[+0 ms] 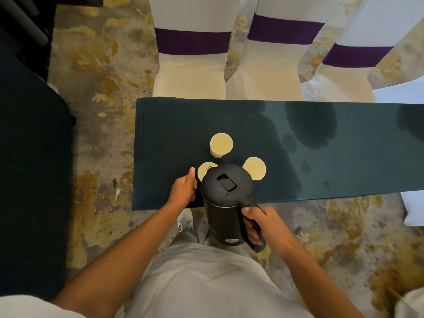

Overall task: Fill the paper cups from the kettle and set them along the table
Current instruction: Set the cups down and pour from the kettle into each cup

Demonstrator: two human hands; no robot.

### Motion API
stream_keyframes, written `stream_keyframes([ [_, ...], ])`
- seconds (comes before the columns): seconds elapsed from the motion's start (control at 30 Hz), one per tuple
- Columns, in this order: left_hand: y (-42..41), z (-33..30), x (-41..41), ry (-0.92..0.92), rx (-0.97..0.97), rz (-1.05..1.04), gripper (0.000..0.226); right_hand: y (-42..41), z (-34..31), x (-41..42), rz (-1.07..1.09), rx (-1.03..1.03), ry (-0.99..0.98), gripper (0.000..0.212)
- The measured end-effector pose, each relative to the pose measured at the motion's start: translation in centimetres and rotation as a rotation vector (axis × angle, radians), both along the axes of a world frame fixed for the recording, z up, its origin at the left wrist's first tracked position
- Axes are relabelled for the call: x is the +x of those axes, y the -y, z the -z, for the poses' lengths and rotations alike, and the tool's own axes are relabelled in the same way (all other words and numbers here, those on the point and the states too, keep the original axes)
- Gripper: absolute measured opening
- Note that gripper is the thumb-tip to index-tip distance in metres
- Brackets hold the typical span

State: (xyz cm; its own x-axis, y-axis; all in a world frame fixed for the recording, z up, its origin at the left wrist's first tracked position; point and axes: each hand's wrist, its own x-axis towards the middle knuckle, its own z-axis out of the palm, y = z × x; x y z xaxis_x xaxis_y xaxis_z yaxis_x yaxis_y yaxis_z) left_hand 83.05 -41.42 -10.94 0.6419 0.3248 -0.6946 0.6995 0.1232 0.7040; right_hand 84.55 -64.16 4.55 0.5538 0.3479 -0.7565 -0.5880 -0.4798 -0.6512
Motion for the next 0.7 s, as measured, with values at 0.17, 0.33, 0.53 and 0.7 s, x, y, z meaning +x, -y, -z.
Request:
stream_keyframes([
  [0.17,-1.3,0.7,-2.1,-0.045,0.018,-0.054,0.058,-0.5,-0.1,-1.0,0.02,0.132,0.01,0.039],
  [0.33,-3.7,1.4,-4.3,-0.068,0.079,-0.081,0.055,-1.9,-0.5,-1.2,-0.047,0.176,0.027,0.041],
  [0.53,-6.1,1.6,-4.5,-0.057,0.019,-0.157,0.047,-3.3,-1.5,-1.1,-0.062,0.275,0.022,0.046],
  [0.7,-7.0,0.8,-3.4,-0.041,0.074,-0.145,0.042,-4.1,-2.9,0.1,-0.033,0.38,0.031,0.051],
])
